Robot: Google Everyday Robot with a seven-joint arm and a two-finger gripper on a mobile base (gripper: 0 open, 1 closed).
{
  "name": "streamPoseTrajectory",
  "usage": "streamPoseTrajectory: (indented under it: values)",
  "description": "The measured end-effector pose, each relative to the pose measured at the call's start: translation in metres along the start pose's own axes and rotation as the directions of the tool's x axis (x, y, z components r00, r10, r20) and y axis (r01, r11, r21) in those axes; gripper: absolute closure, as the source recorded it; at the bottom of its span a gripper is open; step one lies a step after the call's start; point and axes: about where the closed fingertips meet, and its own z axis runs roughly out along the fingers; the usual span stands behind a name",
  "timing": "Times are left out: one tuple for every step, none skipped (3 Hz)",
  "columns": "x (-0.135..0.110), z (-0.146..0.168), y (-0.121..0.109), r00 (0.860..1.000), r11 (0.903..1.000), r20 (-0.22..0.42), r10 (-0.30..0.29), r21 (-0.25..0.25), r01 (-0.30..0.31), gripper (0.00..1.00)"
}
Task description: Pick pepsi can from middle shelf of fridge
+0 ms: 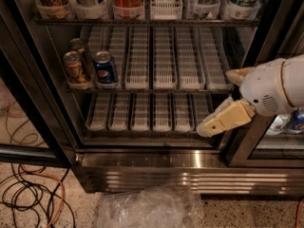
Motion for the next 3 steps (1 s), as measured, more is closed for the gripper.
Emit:
streamPoseTrajectory:
  values:
    - [0.001, 0.032, 0.004, 0.998, 0.999, 0.053, 0.044, -0.01, -0.044, 0.0]
    - [-0.019, 0.065, -0.007, 0.985, 0.997, 0.164, 0.059, 0.039, -0.067, 0.0]
    - [-0.03, 0.063, -0.024, 0.979, 0.9911, 0.197, 0.051, 0.111, -0.074, 0.0]
